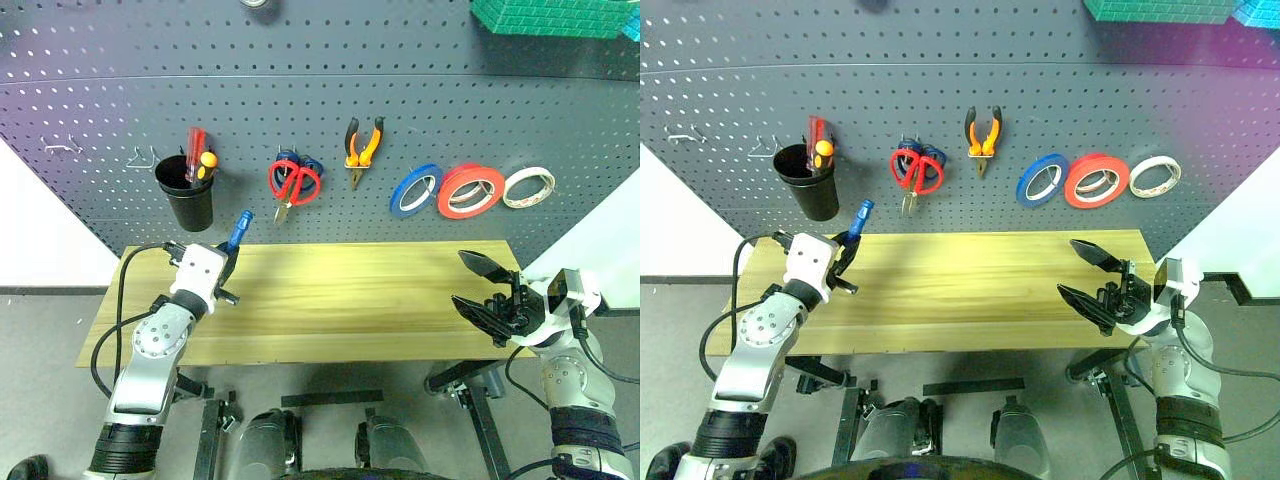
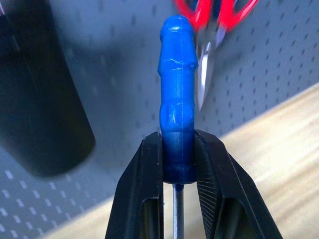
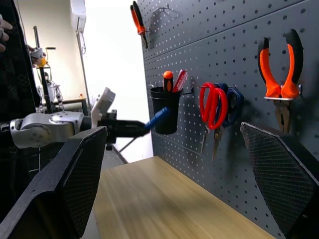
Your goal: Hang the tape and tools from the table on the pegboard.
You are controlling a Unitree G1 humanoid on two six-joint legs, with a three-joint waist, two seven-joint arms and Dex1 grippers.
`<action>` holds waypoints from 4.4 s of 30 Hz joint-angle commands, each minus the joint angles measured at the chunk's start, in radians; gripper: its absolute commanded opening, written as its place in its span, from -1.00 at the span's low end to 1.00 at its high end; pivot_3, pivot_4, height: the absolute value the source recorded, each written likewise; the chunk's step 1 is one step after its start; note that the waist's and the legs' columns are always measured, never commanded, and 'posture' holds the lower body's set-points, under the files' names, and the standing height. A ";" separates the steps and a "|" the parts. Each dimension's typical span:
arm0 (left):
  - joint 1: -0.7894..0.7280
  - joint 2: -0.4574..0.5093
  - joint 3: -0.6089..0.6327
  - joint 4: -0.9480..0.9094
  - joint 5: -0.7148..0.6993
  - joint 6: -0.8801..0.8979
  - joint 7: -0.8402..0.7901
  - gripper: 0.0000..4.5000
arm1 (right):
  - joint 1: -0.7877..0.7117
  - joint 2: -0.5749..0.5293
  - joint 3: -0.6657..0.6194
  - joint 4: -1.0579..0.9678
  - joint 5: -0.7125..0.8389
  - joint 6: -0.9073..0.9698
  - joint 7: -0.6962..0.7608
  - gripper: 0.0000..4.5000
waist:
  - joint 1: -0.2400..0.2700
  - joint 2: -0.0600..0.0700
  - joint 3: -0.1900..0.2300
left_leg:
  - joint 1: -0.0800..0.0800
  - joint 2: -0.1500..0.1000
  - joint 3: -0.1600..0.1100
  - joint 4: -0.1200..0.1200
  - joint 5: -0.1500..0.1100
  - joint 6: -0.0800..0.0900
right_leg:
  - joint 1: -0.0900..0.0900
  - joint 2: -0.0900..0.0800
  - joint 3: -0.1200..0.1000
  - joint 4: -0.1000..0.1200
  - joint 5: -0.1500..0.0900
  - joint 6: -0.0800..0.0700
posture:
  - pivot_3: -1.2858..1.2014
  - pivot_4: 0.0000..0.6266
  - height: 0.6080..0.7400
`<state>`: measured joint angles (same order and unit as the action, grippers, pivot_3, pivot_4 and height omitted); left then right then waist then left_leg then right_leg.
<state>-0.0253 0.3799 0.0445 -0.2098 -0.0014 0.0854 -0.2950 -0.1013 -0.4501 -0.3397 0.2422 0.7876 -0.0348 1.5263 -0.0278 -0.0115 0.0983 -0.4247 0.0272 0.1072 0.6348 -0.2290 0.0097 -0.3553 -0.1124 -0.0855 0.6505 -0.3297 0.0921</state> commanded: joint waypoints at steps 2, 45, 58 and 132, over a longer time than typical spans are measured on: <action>-0.046 0.010 0.052 -0.066 0.015 -0.052 0.038 -0.76 | -0.017 0.000 -0.009 -0.015 -0.002 -0.015 0.005 1.00 | 0.009 0.002 -0.008 | 0.000 0.000 0.000 0.001 0.000 0.000 | 0.000 0.000 0.000 0.001 0.000 0.000 | 0.00 -0.99 1.00; -0.661 0.052 0.176 0.706 -0.101 -0.401 -0.019 -0.76 | 0.039 -0.027 0.015 -0.205 -0.036 0.040 -0.146 1.00 | 0.007 0.008 -0.028 | 0.001 0.003 0.000 0.015 -0.002 0.003 | 0.003 0.005 0.002 0.011 0.000 0.001 | -0.03 -0.92 1.00; -0.585 0.039 0.199 0.788 -0.142 -0.487 -0.027 -0.06 | 0.032 -0.036 0.028 -0.234 -0.034 0.060 -0.175 1.00 | 0.006 0.008 -0.028 | 0.001 0.003 0.000 0.016 -0.002 0.004 | 0.003 0.005 0.003 0.012 0.000 0.001 | -0.03 -0.90 1.00; 0.028 0.180 0.191 0.148 -0.648 0.293 -0.794 0.97 | -0.034 0.068 0.040 0.180 -0.178 -0.234 -0.038 1.00 | -0.042 0.014 -0.041 | 0.017 0.002 0.002 0.012 -0.008 0.006 | 0.009 -0.005 0.008 0.013 -0.001 -0.001 | -0.01 -1.00 1.00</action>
<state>-0.0013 0.5631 0.2062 -0.0201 -0.6488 0.4128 -1.1106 -0.1320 -0.3789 -0.2926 0.4729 0.6027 -0.2545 1.5061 -0.0702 0.0027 0.0570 -0.4080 0.0285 0.1088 0.6464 -0.2374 0.0155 -0.3463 -0.1175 -0.0774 0.6631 -0.3303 0.0910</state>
